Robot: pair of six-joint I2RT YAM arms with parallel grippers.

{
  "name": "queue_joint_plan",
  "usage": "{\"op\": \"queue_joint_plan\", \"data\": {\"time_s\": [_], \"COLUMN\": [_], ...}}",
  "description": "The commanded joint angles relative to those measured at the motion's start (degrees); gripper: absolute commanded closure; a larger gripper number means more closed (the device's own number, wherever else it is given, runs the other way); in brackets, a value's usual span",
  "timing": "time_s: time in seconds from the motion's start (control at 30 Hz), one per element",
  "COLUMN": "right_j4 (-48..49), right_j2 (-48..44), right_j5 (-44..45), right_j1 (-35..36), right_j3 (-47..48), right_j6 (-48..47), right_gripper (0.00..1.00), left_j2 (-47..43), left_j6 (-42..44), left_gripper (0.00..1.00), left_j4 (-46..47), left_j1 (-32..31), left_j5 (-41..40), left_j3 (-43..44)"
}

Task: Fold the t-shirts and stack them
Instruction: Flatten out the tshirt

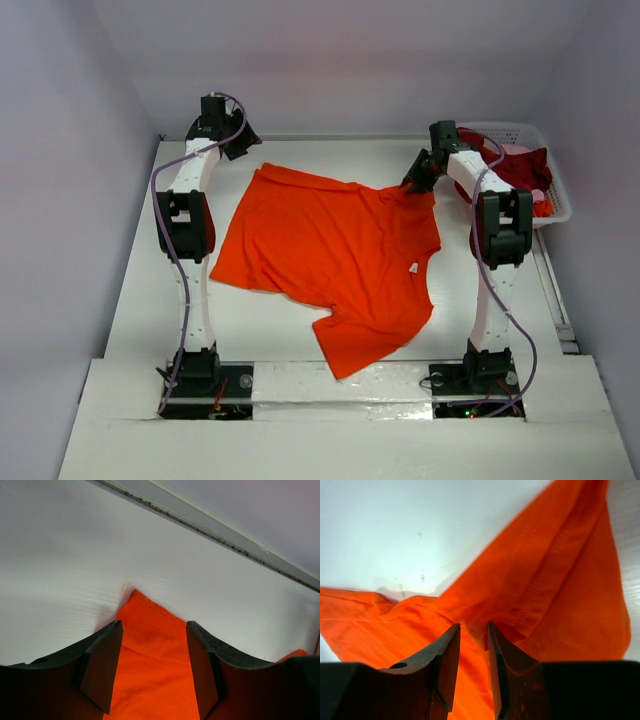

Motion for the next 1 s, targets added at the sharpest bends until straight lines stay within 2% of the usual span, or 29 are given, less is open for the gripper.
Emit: {"op": "queue_joint_plan", "data": {"time_s": [0.0,0.17,0.33,0.77,0.83,0.87,0.9,0.97], "right_j4": [2.12,1.77,3.52,4.05,4.31,4.58,4.58,4.4], "right_j2": [1.0,1.7,-1.2,0.2,0.38,0.56,0.73,1.43], "right_j5": [-1.54,-1.9,-1.19,-1.81,-1.9,-1.9,-1.98,-2.51], "right_j1": [0.68,0.68,0.68,1.2,1.2,1.2,1.2,1.2], "right_j3": [3.72,4.34,0.47,0.29,0.29,0.55,0.73,1.25], "right_j6": [-0.36,-0.27,0.7,1.75,1.84,1.84,1.84,1.93], "right_gripper": [0.67,0.67,0.64,0.65,0.67,0.74,0.77,0.79], "left_j2": [-4.19,-4.19,-4.28,-2.43,-2.08,-1.56,-1.12,-0.06], "left_j6": [0.6,0.86,0.95,0.68,0.77,0.86,0.86,0.51], "left_gripper": [0.5,0.5,0.5,0.49,0.49,0.49,0.49,0.49], "left_j4": [0.32,0.14,0.14,0.49,0.75,1.1,1.28,1.46], "left_j1": [-0.06,-0.06,-0.06,-0.06,0.46,0.46,0.46,0.99], "left_j5": [0.44,0.27,0.18,0.71,0.88,1.32,1.76,2.46], "left_j3": [2.43,2.79,3.22,3.67,3.66,3.66,3.66,4.19]}}
